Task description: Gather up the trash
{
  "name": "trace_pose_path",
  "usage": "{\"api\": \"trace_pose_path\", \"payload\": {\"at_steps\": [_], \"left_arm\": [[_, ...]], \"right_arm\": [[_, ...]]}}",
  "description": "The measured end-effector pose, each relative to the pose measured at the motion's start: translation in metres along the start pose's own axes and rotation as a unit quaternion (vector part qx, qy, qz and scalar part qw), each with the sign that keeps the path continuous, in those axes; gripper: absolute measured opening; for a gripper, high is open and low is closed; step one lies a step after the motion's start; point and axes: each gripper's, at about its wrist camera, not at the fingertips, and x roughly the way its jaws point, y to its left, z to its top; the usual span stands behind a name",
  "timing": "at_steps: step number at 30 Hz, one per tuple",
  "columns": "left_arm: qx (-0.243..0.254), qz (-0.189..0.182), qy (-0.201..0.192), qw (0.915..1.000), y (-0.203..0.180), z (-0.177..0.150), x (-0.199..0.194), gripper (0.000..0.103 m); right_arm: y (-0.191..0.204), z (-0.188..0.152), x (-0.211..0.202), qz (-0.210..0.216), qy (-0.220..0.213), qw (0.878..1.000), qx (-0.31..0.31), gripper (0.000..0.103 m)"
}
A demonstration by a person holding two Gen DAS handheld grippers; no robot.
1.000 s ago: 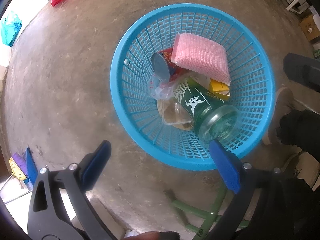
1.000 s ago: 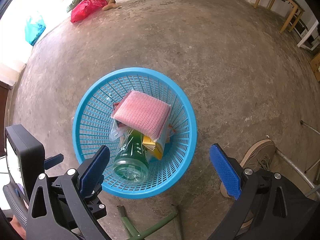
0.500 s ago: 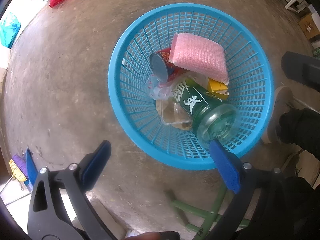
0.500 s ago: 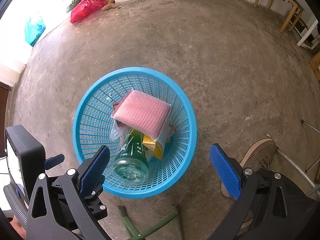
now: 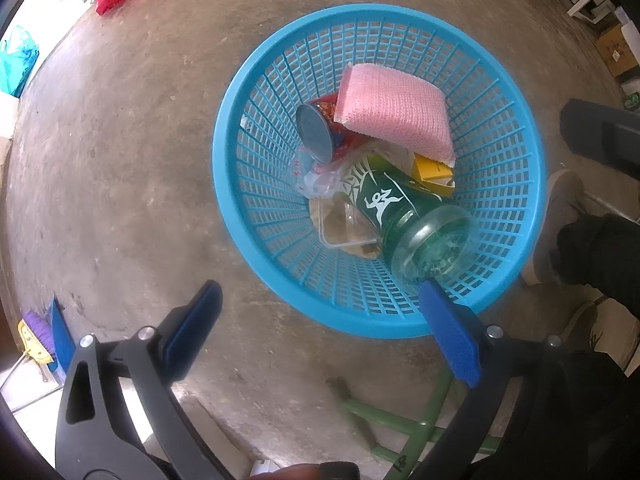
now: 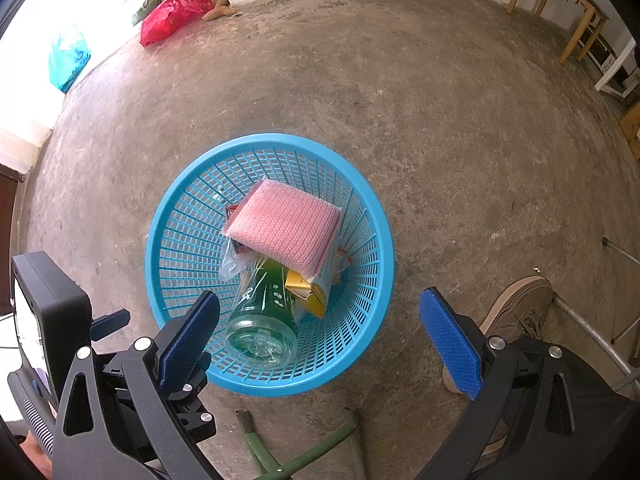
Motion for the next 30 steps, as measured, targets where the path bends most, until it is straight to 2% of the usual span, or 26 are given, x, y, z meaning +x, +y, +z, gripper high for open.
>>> {"api": "trace_pose_path", "payload": {"at_steps": [30], "left_arm": [[0.002, -0.004, 0.000, 1.0000, -0.0001, 0.0009, -0.0026, 0.095]], "right_arm": [[-0.0002, -0.0005, -0.0001, 0.000, 0.002, 1.000, 0.000, 0.097]]}}
